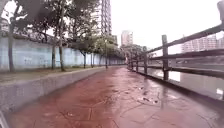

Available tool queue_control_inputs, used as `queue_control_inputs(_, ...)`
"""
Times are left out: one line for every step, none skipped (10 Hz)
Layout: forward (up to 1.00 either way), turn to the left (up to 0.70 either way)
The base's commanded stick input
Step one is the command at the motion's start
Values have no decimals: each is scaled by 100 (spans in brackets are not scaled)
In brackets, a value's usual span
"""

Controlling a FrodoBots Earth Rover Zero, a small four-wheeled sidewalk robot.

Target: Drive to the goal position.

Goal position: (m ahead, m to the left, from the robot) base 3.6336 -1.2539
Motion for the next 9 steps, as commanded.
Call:
queue_control_inputs(100,0)
queue_control_inputs(100,0)
queue_control_inputs(100,0)
queue_control_inputs(100,0)
queue_control_inputs(100,0)
queue_control_inputs(100,0)
queue_control_inputs(100,0)
queue_control_inputs(100,0)
queue_control_inputs(100,0)
